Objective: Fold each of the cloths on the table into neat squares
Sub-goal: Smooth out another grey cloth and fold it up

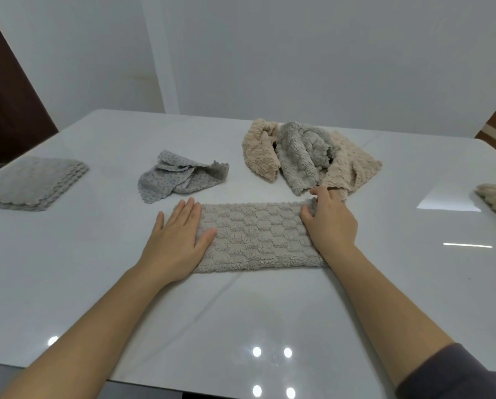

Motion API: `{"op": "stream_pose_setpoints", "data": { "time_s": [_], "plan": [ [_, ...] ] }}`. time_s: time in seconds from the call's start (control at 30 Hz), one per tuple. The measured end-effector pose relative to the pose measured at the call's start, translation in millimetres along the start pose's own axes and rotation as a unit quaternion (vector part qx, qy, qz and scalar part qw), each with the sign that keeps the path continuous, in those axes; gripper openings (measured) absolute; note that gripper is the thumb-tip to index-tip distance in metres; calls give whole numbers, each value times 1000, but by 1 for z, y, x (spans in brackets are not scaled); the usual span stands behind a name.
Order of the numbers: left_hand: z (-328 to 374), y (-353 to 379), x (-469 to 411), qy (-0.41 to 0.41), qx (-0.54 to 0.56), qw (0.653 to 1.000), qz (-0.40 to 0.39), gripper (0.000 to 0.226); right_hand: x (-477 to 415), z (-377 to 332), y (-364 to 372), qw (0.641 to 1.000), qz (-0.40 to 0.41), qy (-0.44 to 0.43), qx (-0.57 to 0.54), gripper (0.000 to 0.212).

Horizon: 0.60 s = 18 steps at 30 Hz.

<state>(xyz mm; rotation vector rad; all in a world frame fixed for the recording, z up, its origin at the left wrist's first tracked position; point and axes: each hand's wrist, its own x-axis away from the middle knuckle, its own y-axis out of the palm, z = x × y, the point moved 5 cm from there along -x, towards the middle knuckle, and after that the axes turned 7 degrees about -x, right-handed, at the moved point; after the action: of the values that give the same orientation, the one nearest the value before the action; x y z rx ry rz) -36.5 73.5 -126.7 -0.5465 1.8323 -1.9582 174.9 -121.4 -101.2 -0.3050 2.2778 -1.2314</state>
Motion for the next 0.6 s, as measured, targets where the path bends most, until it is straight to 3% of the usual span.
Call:
{"op": "stream_pose_setpoints", "data": {
  "time_s": [0.2,0.33,0.4,0.6],
  "plan": [
    [2,0,0,1,-3,1000,7,76,-4,-2,-7,1000,-2,-12,18,34],
    [1,0,0,1,-1,1000,9,93,-2,-34,-25,998,29,-51,39,46],
    [2,0,0,1,5,1000,11,96,4,-67,-22,996,5,-88,20,51],
    [2,-1,0,0,14,1000,22,93,34,-145,23,979,-43,-199,-4,41]
  ]
}}
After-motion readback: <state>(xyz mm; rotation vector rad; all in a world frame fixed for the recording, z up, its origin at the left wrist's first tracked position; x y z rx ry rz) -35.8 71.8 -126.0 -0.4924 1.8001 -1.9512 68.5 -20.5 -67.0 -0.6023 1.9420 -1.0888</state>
